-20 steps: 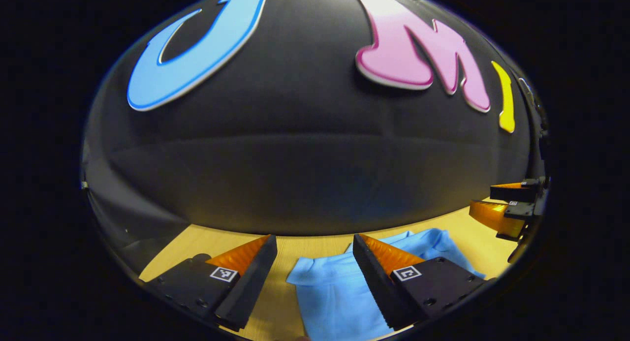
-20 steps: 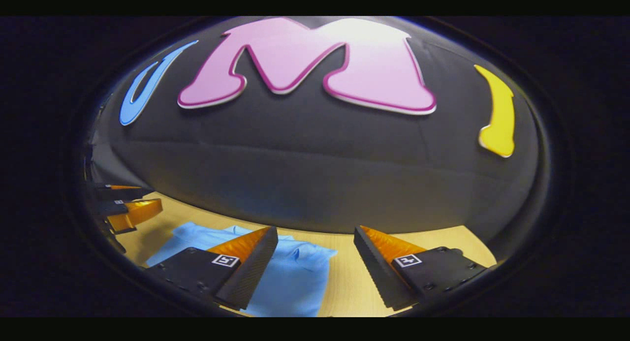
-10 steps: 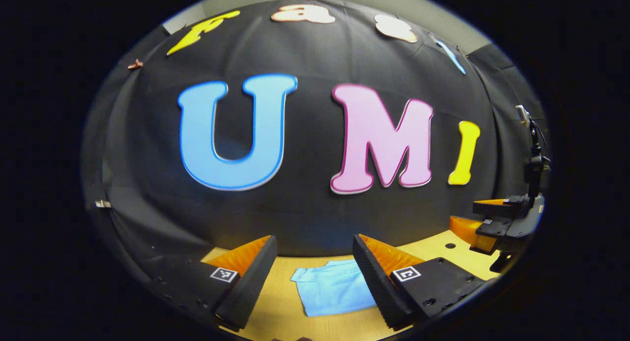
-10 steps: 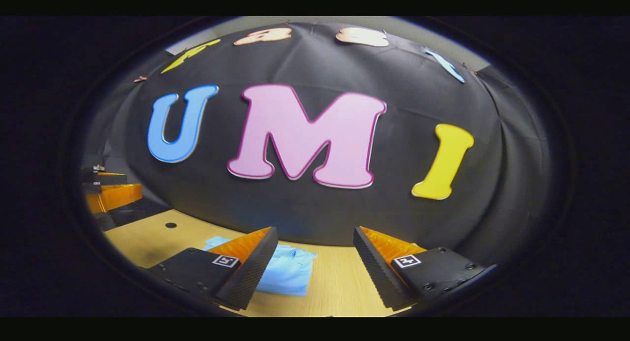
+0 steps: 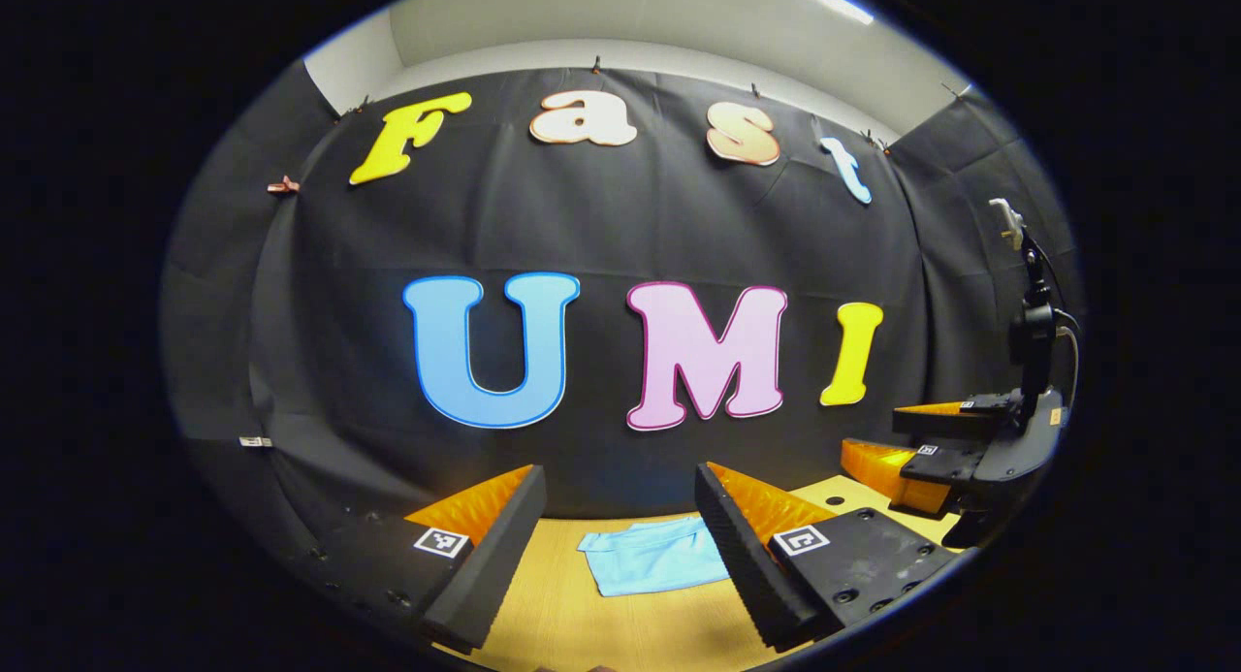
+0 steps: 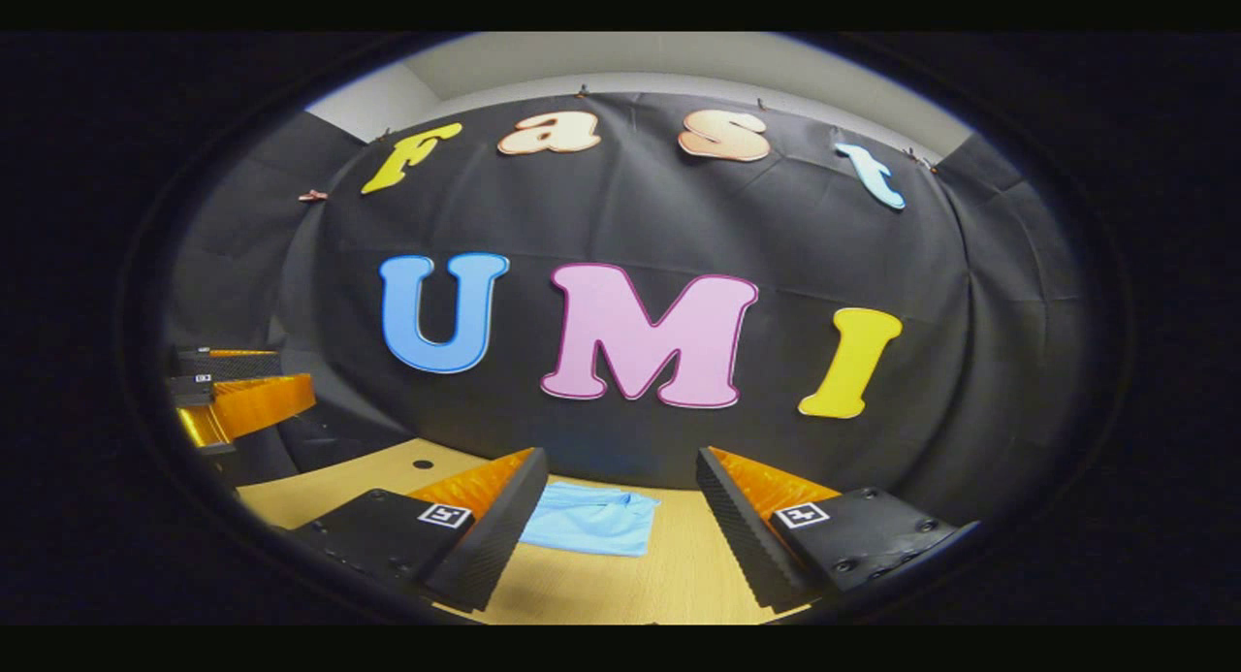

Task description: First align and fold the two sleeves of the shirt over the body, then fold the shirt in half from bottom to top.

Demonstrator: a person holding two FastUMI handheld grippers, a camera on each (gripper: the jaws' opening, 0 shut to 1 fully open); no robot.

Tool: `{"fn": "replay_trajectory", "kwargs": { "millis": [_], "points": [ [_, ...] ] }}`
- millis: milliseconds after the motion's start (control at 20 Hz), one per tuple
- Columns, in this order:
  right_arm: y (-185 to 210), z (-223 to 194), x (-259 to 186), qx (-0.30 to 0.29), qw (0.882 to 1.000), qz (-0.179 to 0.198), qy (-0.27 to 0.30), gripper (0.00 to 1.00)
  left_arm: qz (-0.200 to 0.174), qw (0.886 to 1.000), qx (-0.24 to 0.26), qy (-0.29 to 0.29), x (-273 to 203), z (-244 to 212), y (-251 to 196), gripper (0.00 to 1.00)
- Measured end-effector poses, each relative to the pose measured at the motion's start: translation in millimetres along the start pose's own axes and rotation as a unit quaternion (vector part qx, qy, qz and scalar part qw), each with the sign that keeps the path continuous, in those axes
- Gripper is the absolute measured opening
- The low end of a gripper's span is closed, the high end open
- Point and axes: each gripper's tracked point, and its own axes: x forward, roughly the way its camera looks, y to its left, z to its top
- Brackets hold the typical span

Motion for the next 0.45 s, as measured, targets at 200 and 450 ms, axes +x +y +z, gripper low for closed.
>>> {"fn": "replay_trajectory", "kwargs": {
  "millis": [200,450],
  "points": [
    [8.0,11.0,-51.5,0.002,1.0,0.001,-0.007,0.97,0.002,1.0,-0.027,0.004,-53.8,1.6,-7.9,0.98],
    [1.3,13.5,-96.0,0.004,1.0,-0.002,-0.008,0.97,0.004,0.999,-0.024,0.023,-106.0,-9.1,-5.6,0.98]
  ]
}}
